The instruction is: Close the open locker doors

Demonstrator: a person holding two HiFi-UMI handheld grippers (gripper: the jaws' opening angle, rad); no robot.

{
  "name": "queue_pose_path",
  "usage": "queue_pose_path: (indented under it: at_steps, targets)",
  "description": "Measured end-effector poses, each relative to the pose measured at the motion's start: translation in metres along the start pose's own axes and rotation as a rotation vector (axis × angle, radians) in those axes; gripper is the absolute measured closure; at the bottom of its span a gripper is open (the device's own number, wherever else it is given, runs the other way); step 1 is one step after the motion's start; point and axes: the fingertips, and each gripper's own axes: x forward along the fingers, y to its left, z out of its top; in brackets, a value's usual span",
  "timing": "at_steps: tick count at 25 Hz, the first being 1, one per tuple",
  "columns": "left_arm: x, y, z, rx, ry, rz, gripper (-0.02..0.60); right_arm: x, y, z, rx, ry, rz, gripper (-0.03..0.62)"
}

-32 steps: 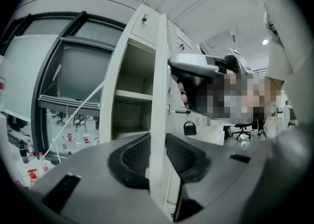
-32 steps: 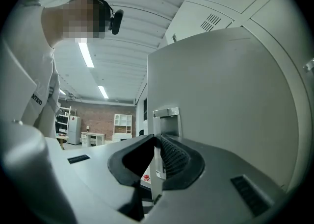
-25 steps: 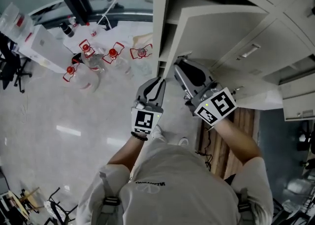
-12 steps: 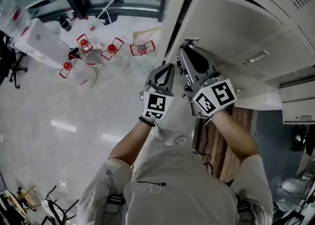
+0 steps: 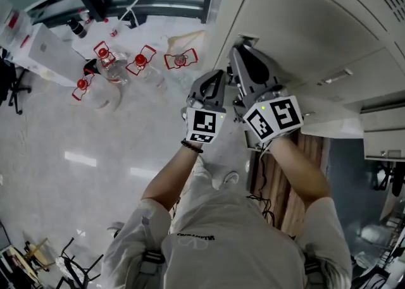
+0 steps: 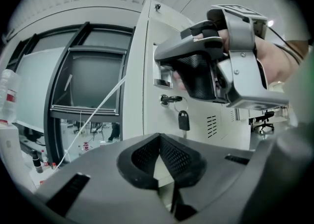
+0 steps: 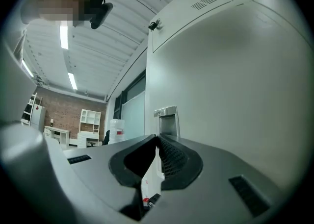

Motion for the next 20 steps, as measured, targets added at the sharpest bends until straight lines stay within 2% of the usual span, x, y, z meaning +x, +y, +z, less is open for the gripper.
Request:
queue_pose_path:
  at_steps: [13,14,20]
  targets:
    - [0.01,0.007,0.0,-0.017,-0.019,0.018,0.577,0.002,-0.008,-0.003,-0.012,-0.037,-0.091,0.561]
    - [0.009,0.007,0.0,-0.017,-0.023,0.017,0.577,-0.004,-0.008,-0.005,-0.009,-0.036,-0.098,0.583]
    - [0.006,0.008,-0.001,0.025,-0.063,0.033,0.577,-0.101,0.024,-0.043,-0.087,-0.012,-0.028,0.583]
